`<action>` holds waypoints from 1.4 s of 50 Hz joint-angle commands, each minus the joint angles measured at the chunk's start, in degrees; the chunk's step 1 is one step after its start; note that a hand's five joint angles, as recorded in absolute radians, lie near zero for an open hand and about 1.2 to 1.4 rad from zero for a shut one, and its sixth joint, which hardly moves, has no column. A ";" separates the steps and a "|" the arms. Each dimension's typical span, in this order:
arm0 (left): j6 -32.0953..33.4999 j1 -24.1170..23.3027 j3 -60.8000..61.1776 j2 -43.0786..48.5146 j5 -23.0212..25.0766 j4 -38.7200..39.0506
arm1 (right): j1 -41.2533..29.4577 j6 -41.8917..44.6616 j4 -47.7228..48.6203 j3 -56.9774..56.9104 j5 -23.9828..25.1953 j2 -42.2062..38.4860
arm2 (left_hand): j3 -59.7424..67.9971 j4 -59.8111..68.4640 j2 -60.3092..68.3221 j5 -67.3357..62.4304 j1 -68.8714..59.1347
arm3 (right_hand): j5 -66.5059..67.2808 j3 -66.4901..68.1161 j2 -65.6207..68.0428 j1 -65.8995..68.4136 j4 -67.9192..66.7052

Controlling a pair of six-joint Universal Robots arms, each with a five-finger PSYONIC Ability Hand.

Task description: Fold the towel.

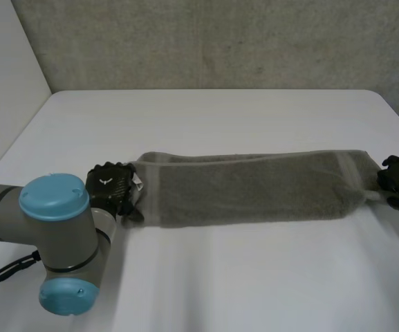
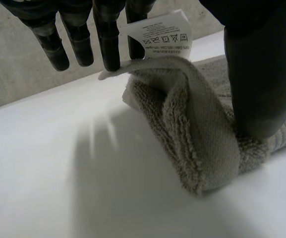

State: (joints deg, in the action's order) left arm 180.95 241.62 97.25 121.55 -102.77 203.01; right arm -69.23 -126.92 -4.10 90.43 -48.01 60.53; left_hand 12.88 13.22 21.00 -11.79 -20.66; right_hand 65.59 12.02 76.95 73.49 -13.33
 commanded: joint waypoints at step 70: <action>13.20 5.88 -2.15 -10.45 7.67 -1.83 | -26.22 -1.49 6.65 -7.20 4.59 8.64 | -2.88 -3.22 -1.20 1.99 0.86 | 4.41 -2.02 3.05 6.51 3.33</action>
State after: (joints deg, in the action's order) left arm 194.21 247.44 95.75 110.95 -94.88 200.91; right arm -84.51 -127.99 -0.54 85.25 -40.71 69.71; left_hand 12.88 13.21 20.87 -10.92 -20.53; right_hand 65.59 12.02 77.26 73.95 -13.33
